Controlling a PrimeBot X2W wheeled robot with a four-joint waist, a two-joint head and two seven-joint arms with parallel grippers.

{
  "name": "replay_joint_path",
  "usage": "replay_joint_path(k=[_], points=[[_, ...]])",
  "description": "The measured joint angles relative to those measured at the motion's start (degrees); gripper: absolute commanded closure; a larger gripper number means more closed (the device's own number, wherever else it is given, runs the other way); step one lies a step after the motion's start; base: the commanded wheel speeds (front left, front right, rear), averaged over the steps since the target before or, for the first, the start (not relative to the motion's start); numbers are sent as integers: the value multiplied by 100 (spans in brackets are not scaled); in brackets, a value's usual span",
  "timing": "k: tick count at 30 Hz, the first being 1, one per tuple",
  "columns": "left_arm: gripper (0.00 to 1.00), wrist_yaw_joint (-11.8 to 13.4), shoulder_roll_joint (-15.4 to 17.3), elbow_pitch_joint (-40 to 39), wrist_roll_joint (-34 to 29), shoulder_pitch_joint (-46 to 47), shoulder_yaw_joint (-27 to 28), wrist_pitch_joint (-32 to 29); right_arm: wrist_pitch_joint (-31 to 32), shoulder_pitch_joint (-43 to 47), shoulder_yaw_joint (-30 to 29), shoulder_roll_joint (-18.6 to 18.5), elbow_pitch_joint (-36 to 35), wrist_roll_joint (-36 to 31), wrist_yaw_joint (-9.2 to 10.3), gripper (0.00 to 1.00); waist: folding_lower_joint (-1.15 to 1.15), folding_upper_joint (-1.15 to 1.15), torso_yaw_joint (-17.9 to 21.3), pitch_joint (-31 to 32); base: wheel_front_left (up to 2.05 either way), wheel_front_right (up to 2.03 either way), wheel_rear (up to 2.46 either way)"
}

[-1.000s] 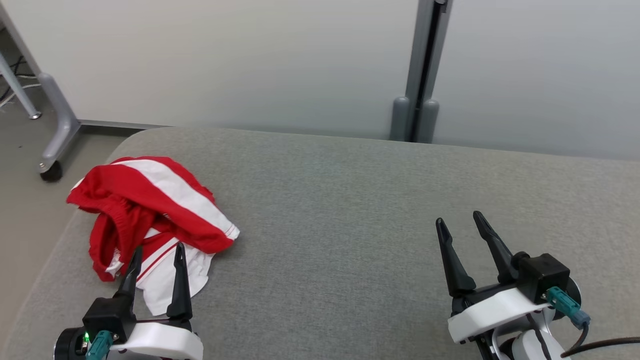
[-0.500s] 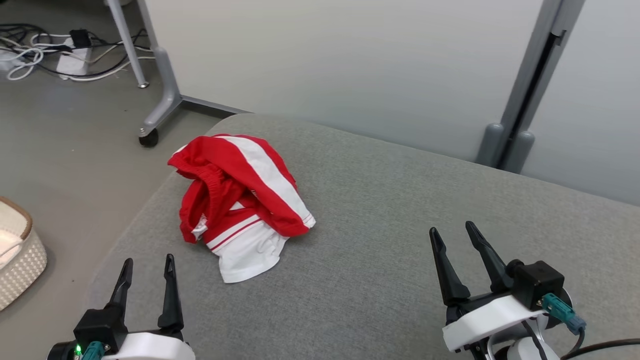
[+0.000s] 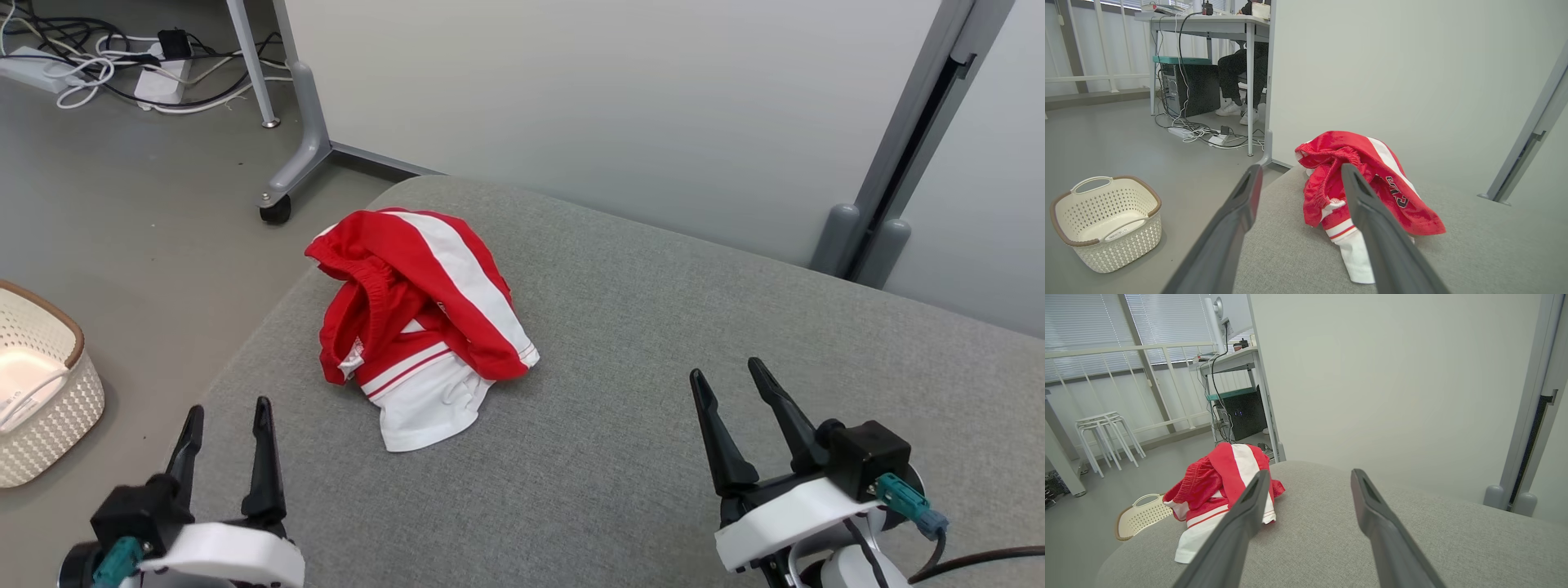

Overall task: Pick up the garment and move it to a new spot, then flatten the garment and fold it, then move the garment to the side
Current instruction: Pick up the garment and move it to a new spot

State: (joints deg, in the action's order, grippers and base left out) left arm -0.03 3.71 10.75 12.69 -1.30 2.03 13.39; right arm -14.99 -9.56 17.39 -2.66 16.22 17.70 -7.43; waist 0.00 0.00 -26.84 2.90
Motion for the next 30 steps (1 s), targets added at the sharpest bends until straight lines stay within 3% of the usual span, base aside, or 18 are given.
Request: replay_joint_path(k=[7,15,25,30], points=[[0,-398,435,-244,519,756,77,-1113,0,-19,-103,4,-25,-81,0,0,0,0,145,-139,0,0,0],[0,-632,1013,119,1657,1908,181,-3201,-1,-318,-202,1,-52,-187,0,0,0,0,567,-514,0,0,0],[0,-701,1703,1563,2515,3257,265,-4709,-1,-764,-231,3,-132,-393,0,0,0,0,1170,-1208,0,0,0],[0,-723,1814,2297,3047,3562,156,-5367,0,-890,-313,-2,-191,-421,0,0,0,0,1526,-1490,0,0,0]])
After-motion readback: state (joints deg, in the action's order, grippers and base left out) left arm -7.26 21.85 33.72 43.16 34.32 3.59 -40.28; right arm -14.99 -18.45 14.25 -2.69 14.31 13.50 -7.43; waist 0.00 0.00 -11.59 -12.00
